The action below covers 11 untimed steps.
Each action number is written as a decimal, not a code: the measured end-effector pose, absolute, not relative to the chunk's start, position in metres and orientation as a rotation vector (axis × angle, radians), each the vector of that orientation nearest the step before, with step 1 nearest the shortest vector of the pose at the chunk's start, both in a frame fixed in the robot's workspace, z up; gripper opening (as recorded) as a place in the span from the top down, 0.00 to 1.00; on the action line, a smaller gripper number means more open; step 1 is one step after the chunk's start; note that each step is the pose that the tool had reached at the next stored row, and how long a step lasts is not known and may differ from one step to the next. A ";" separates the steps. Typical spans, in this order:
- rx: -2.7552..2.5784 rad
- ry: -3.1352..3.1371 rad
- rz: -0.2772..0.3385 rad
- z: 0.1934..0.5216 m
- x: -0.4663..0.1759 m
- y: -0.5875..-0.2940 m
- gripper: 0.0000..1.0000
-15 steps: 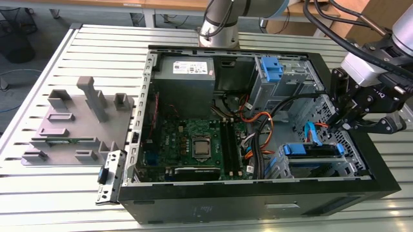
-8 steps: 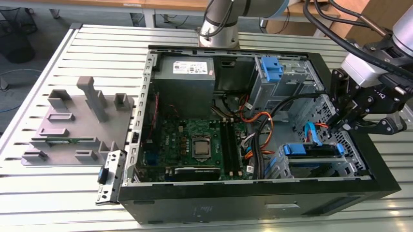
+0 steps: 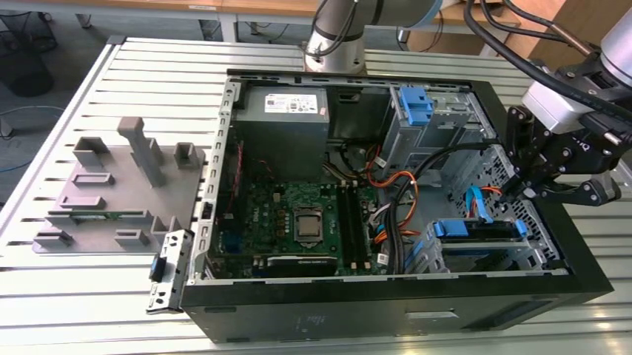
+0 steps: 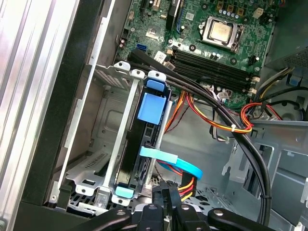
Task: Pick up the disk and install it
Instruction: 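Insert the second disk wire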
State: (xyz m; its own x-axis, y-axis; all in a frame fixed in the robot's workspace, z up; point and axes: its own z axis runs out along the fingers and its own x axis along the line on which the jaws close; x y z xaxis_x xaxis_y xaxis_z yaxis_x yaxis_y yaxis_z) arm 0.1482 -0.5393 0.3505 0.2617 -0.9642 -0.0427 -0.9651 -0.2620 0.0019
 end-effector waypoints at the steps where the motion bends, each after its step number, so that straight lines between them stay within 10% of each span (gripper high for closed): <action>1: -2.476 1.893 0.055 0.351 0.148 -0.539 0.84; 11: -2.475 1.894 0.055 0.350 0.148 -0.539 0.84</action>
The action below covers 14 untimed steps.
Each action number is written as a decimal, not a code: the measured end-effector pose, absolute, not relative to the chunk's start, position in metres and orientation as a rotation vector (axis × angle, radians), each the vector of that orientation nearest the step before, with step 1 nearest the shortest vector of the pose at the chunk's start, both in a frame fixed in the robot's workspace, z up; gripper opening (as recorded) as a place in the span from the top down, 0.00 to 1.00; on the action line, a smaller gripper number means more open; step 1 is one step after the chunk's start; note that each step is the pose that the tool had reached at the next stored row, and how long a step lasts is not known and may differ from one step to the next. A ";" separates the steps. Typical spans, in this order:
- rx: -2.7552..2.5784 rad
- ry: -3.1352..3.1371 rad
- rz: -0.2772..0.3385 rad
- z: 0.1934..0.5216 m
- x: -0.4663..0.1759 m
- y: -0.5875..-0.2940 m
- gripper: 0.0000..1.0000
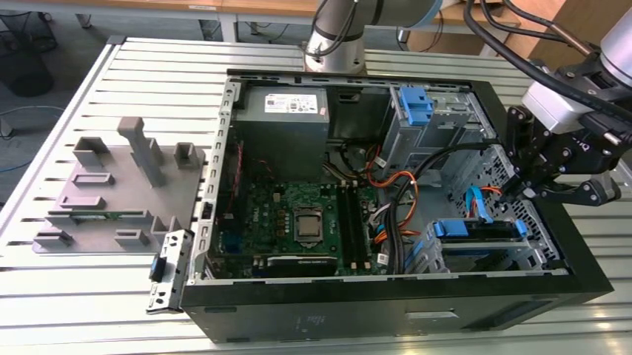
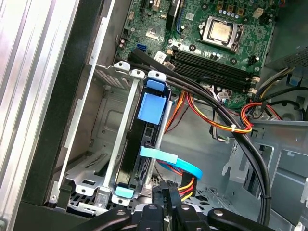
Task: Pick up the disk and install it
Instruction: 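Insert the second disk wire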
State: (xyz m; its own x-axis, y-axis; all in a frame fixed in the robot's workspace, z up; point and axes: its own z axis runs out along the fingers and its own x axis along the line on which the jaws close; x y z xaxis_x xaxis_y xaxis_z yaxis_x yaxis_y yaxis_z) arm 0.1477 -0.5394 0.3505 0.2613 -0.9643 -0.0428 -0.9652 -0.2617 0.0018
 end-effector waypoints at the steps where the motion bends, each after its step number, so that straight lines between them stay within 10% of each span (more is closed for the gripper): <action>1: -2.475 1.894 0.055 0.350 0.147 -0.539 0.84; 14: -2.400 2.007 0.021 0.348 0.143 -0.540 0.84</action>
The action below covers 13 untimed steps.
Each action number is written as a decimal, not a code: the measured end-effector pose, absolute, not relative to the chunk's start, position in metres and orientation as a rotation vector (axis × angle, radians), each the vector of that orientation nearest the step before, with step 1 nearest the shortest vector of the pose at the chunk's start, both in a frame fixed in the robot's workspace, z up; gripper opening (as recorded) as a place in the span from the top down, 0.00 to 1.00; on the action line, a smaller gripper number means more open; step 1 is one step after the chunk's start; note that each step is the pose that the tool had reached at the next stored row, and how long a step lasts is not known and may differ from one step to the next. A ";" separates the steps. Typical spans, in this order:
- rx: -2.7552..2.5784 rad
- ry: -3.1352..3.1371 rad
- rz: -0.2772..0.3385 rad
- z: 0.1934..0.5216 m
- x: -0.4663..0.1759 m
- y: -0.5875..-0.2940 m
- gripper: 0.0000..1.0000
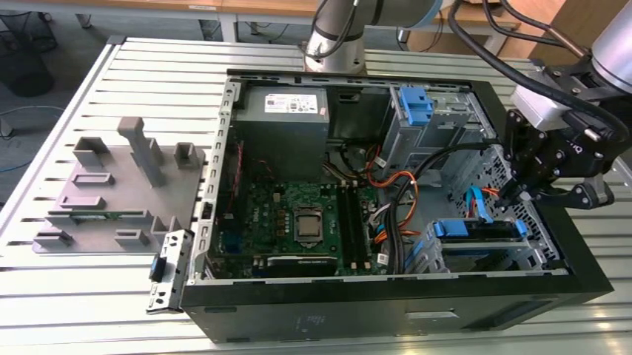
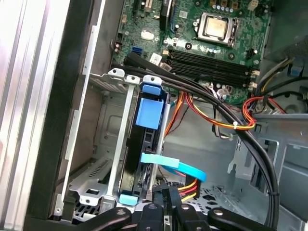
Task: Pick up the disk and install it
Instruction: 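Insert the second disk wire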
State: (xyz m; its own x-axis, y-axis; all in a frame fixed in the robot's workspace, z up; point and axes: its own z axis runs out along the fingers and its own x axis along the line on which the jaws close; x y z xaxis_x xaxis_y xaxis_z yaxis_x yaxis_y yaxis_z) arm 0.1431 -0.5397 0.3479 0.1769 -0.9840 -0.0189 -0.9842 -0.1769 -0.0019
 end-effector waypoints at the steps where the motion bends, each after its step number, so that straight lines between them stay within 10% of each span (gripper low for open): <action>1: -2.389 2.020 0.017 0.348 0.143 -0.540 0.84; 13: -2.316 2.118 -0.009 0.344 0.138 -0.540 0.84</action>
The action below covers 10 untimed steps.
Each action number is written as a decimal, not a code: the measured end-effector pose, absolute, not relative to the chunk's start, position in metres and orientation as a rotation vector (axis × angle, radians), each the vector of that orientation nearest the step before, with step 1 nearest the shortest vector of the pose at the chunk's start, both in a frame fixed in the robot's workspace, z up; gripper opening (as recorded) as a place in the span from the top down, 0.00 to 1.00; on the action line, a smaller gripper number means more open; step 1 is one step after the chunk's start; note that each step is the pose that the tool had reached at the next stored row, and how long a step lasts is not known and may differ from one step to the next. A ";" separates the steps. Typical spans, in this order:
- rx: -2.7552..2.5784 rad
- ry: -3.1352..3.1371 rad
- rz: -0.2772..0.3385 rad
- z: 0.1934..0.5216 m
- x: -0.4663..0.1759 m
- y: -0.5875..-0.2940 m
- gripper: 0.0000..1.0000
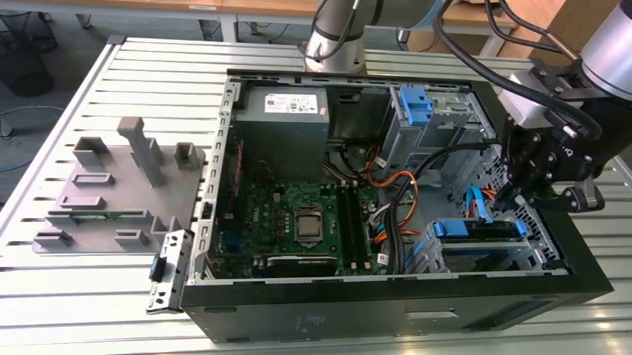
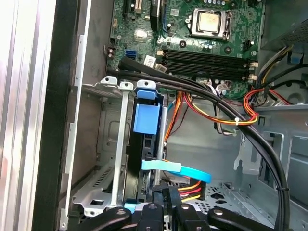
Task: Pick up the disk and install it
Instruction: 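Insert the second disk wire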
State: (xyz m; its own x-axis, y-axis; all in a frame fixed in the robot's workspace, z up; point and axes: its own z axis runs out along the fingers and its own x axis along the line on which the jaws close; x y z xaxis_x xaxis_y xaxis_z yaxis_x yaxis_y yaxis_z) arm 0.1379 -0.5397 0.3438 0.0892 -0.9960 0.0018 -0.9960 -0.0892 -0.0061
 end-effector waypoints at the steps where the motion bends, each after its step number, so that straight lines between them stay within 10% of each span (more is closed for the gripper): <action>1: -2.310 2.125 -0.010 0.344 0.138 -0.540 0.84; 10: -2.297 2.126 -0.034 0.343 0.136 -0.541 0.84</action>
